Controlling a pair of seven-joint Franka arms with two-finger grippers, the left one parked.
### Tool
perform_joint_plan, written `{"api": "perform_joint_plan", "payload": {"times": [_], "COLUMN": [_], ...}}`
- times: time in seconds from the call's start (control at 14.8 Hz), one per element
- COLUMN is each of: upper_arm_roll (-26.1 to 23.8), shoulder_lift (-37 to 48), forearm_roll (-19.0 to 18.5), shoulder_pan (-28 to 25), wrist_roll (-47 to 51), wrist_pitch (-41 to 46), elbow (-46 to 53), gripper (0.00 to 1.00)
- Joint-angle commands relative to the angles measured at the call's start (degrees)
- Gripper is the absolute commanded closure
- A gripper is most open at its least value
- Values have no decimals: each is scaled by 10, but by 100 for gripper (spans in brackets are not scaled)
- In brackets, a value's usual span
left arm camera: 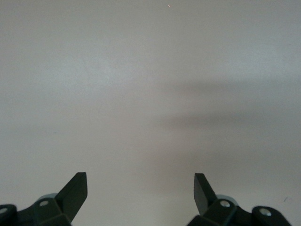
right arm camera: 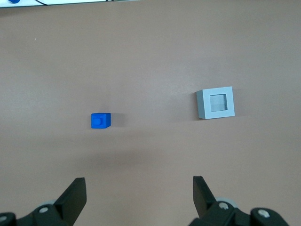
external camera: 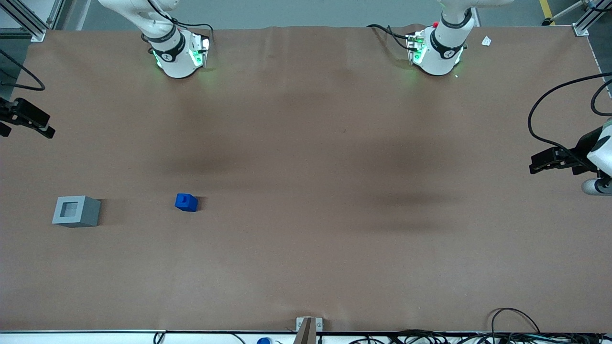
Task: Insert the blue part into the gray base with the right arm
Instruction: 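Move the open right gripper over the blue cube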
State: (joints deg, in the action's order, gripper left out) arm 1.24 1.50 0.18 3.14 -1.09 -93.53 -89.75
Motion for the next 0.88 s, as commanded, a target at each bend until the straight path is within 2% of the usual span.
{"api": "perform_joint_plan", "payload": {"times": [0.0, 0.2, 0.34, 0.81], "upper_arm_roll": [-7, -8, -7, -8], "shoulder_lift": [-4, -4, -6, -55], "forearm_roll": [2, 9, 39, 41], "shoulder_pan": [8, 7, 7, -3], "wrist_roll": [-1, 2, 0, 19], "wrist_pitch": [10, 15, 17, 8], "elbow": [10, 11, 7, -17], "gripper": [0, 0, 0, 0]}}
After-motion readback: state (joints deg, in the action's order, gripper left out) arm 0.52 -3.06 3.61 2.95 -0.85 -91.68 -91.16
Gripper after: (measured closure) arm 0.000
